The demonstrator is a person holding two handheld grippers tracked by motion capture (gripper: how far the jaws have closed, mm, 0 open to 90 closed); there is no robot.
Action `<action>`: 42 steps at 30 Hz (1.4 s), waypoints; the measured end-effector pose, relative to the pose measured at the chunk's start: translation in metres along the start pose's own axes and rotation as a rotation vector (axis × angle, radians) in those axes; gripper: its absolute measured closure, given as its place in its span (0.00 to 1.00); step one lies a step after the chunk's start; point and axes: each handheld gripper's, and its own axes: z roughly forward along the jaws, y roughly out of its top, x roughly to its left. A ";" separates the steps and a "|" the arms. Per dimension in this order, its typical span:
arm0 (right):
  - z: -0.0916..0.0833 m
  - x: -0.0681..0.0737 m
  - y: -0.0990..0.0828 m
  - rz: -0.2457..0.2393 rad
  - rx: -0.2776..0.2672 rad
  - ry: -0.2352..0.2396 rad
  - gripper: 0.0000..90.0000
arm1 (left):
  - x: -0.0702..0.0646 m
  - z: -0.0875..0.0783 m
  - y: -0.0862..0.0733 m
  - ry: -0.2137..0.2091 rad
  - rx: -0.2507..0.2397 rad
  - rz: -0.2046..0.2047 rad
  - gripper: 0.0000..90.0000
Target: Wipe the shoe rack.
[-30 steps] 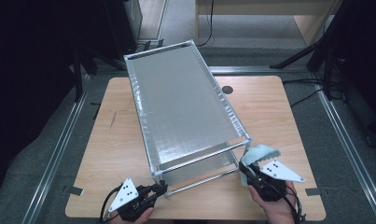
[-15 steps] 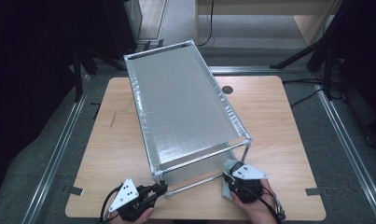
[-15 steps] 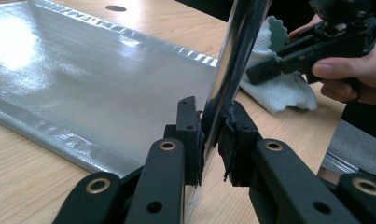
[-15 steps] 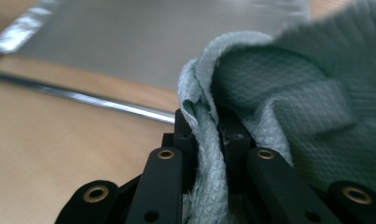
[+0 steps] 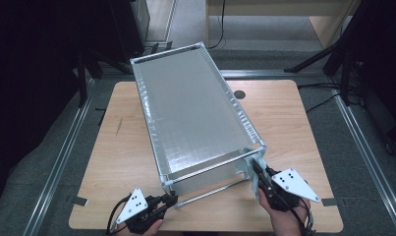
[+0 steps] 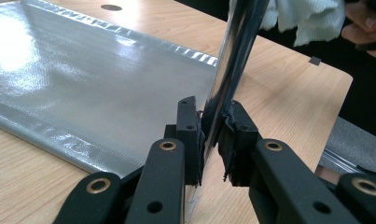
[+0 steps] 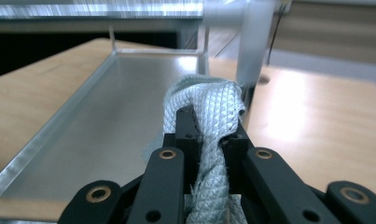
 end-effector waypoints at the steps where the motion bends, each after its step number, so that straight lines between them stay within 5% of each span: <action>1: -0.001 0.000 0.001 -0.004 -0.016 -0.013 0.91 | 0.000 0.000 0.000 0.000 0.001 0.000 0.88; 5: 0.003 -0.002 -0.005 -0.013 0.023 -0.026 0.91 | 0.000 0.000 0.000 -0.001 0.001 -0.001 0.88; 13: 0.034 -0.013 -0.050 0.025 0.362 -0.016 0.91 | 0.000 0.000 0.000 0.000 0.003 -0.001 0.88; 17: 0.029 -0.012 -0.043 0.050 0.338 -0.013 0.91 | 0.000 0.000 0.000 -0.001 0.003 -0.002 0.88; 24: -0.007 -0.001 0.002 0.060 0.051 -0.004 0.92 | 0.000 0.000 0.000 -0.001 0.003 -0.004 0.88; 27: -0.014 0.002 0.009 0.068 0.008 0.021 0.92 | 0.000 0.000 0.000 -0.001 0.003 -0.004 0.88; 29: -0.012 0.005 0.008 0.048 0.021 0.033 0.92 | 0.000 0.000 0.000 -0.001 0.003 -0.004 0.88; 35: 0.025 0.014 -0.028 0.035 0.177 0.046 0.92 | 0.000 0.000 0.000 0.001 0.004 -0.005 0.88; 38: 0.041 0.020 -0.039 0.045 0.284 0.111 0.74 | -0.001 0.000 0.000 0.005 0.006 0.000 0.88; 42: 0.044 0.027 -0.041 0.044 0.300 0.143 0.51 | -0.004 0.000 0.001 0.028 0.005 0.026 0.86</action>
